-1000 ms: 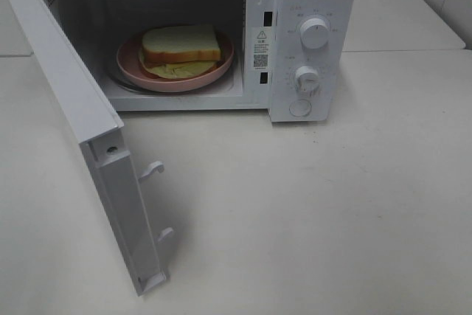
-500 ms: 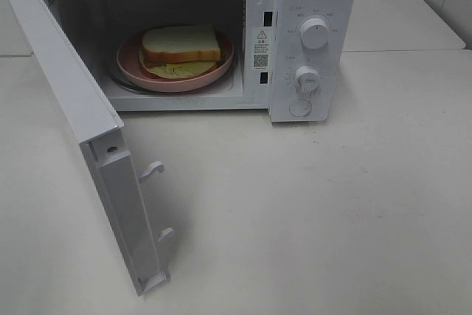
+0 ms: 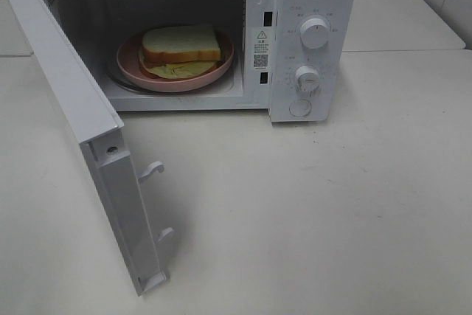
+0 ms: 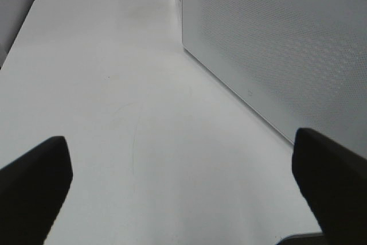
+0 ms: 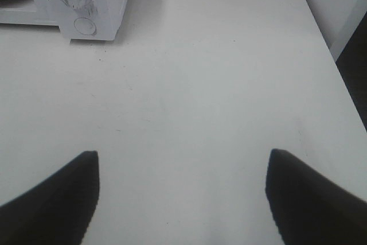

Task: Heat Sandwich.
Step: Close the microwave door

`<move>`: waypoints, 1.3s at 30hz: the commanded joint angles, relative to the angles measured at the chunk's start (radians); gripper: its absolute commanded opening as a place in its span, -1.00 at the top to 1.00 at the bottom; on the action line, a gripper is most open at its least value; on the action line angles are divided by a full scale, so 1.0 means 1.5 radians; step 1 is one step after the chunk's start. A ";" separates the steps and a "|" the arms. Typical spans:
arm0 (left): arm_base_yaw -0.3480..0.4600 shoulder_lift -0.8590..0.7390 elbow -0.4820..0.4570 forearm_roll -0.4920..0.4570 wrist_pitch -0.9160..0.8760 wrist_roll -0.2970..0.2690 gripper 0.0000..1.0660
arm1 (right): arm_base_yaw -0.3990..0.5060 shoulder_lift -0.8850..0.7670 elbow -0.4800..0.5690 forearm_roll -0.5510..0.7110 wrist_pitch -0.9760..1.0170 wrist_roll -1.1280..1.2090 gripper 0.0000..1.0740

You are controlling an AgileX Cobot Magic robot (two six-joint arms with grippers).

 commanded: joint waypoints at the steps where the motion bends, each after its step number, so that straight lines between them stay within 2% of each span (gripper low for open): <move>1: -0.003 -0.017 0.001 -0.001 -0.009 -0.002 -0.90 | -0.005 -0.019 0.001 0.003 -0.006 -0.009 -0.42; 39: -0.003 -0.017 0.001 -0.003 -0.009 -0.003 -0.90 | -0.005 -0.019 0.001 0.003 -0.006 -0.008 -0.42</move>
